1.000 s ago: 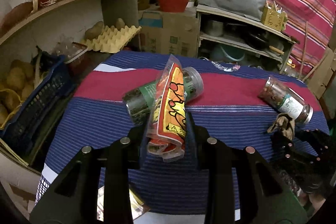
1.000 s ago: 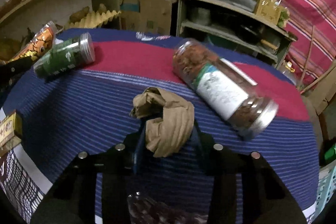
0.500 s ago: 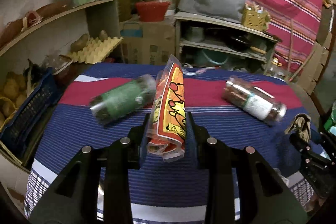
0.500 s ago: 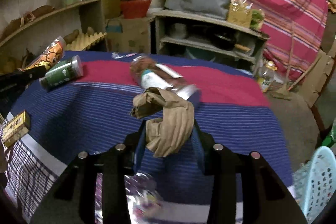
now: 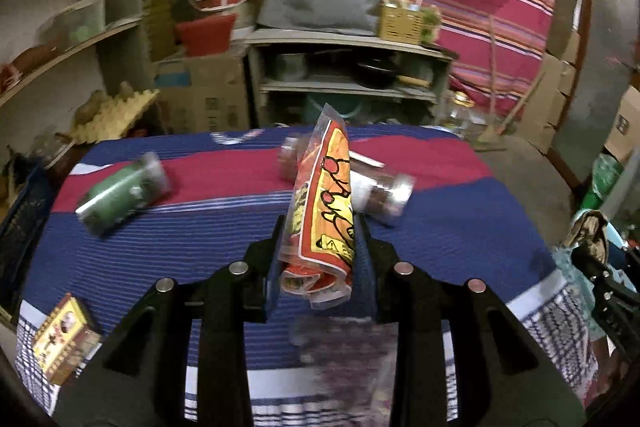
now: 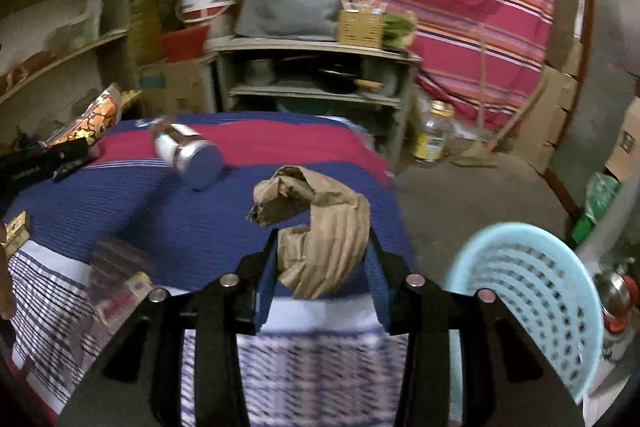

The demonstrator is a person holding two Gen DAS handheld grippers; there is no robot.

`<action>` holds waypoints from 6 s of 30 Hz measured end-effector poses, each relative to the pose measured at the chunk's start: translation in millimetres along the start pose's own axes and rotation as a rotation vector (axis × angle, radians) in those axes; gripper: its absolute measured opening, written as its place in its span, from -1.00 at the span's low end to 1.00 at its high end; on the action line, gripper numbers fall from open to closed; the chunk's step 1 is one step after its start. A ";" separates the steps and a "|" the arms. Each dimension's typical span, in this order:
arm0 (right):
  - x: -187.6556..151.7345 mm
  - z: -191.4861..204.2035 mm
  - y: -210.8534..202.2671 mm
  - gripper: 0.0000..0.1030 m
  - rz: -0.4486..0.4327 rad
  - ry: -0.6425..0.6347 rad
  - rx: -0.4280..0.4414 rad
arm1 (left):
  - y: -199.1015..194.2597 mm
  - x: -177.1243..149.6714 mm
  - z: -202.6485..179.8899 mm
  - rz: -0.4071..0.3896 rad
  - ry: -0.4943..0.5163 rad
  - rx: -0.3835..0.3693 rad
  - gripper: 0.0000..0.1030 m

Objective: Collect trash

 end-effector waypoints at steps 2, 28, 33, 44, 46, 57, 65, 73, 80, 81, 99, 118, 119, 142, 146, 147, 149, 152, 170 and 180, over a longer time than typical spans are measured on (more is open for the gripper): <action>-9.4 -23.3 -8.6 -0.21 0.001 0.019 -0.031 | -1.9 -3.2 -21.3 -0.002 0.029 -0.031 -0.40; -63.1 -210.5 -57.8 -0.21 -0.003 0.223 -0.249 | -16.8 -63.6 -312.4 0.052 0.276 -0.481 -0.40; -68.3 -227.2 -53.2 -0.21 0.014 0.236 -0.270 | -4.6 -73.7 -341.0 0.070 0.315 -0.504 -0.40; -79.0 -231.5 -35.3 -0.21 0.045 0.268 -0.262 | -5.0 -56.8 -327.4 0.032 0.303 -0.484 0.43; -79.5 -225.7 -32.2 -0.21 0.047 0.265 -0.257 | -9.2 -49.0 -309.7 -0.004 0.291 -0.446 0.62; -67.9 -187.0 2.2 -0.01 0.062 0.215 -0.234 | -34.6 -22.3 -213.3 -0.111 0.234 -0.263 0.89; -58.8 -179.3 8.4 0.74 0.055 0.231 -0.290 | -63.2 -21.7 -142.3 -0.153 0.202 -0.168 0.89; -50.4 -107.5 -28.4 0.91 0.003 0.191 -0.247 | -97.4 -40.3 -70.6 -0.179 0.146 -0.092 0.89; -48.8 -5.2 -64.2 0.91 -0.052 0.149 -0.106 | -119.4 -63.5 -3.1 -0.163 0.083 -0.012 0.89; -49.5 12.9 -69.5 0.91 -0.060 0.143 -0.085 | -121.0 -67.0 5.2 -0.155 0.072 -0.006 0.89; -84.0 146.6 -120.4 0.91 -0.150 0.056 -0.021 | -144.8 -118.0 103.0 -0.154 0.037 0.094 0.89; -109.4 160.9 -135.5 0.91 -0.201 0.127 -0.077 | -145.6 -141.8 108.8 -0.185 0.037 0.101 0.89; -111.1 161.2 -136.5 0.91 -0.203 0.127 -0.087 | -145.9 -143.0 109.3 -0.183 0.032 0.096 0.89; -121.1 173.6 -144.1 0.91 -0.216 0.109 -0.093 | -158.5 -155.1 122.7 -0.190 0.022 0.086 0.89; -121.8 173.7 -140.6 0.91 -0.209 0.115 -0.081 | -158.8 -155.3 127.5 -0.187 0.013 0.094 0.89; -122.1 174.1 -139.7 0.91 -0.206 0.114 -0.078 | -158.8 -155.5 128.1 -0.187 0.010 0.096 0.89; -122.3 175.5 -138.7 0.91 -0.205 0.114 -0.071 | -158.6 -155.6 129.7 -0.185 0.006 0.098 0.89; -122.4 176.8 -139.3 0.91 -0.210 0.108 -0.065 | -158.7 -155.8 132.4 -0.183 0.004 0.101 0.89; -121.2 183.0 -142.0 0.91 -0.227 0.075 -0.047 | -164.3 -155.3 136.1 -0.195 0.007 0.118 0.89; -119.9 183.7 -142.3 0.91 -0.234 0.072 -0.042 | -165.2 -154.9 137.8 -0.197 -0.002 0.117 0.89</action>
Point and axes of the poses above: each gripper's, at about its wrist camera, not at the fingertips, and y roughly the way its jaws point, z to its left, x to its top, the point moved 4 cm from there along y, roughly the way its jaws point, and after that the axes turned 5 degrees about -z, right-handed, at the moved point
